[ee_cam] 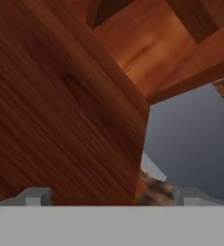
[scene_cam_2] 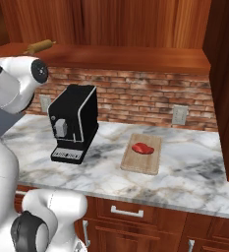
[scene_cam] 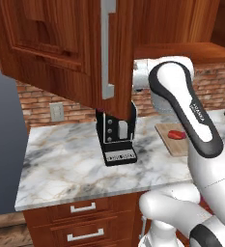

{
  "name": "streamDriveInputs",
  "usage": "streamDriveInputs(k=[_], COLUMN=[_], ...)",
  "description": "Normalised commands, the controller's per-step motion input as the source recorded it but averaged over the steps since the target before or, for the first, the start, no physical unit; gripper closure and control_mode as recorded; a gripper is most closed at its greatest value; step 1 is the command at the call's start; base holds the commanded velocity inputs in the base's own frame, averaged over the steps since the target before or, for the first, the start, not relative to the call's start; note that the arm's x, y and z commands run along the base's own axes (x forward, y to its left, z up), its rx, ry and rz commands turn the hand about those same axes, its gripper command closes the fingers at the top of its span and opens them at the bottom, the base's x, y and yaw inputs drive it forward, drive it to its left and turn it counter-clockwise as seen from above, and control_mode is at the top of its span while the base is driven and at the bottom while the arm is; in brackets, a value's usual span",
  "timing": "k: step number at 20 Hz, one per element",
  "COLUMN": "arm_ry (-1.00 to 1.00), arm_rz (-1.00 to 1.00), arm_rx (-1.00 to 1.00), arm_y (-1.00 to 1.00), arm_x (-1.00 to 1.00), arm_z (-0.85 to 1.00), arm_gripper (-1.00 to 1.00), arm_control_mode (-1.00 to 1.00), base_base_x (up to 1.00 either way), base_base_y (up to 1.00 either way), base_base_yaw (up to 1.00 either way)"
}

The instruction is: Open the cabinet, retrieve the rolling pin, and place it next to the meat on the cutting board to prepare for tenderizing.

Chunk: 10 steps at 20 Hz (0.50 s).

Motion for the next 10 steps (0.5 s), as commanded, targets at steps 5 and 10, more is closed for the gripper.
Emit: streamDriveInputs(k=[5,10], arm_ry=[-0.11,-0.02], arm_rz=[0.13,0.09], arm_rx=[-0.04,-0.07], arm_y=[1.0,0.97], arm_x=[-0.86,-0.33], arm_z=[0.0,0.0], arm_gripper=[-1.0,-1.0], arm_control_mode=[-1.0,-1.0], base_base_x=[0.0,0.0], base_base_y=[0.0,0.0], base_base_yaw=[0.0,0.0])
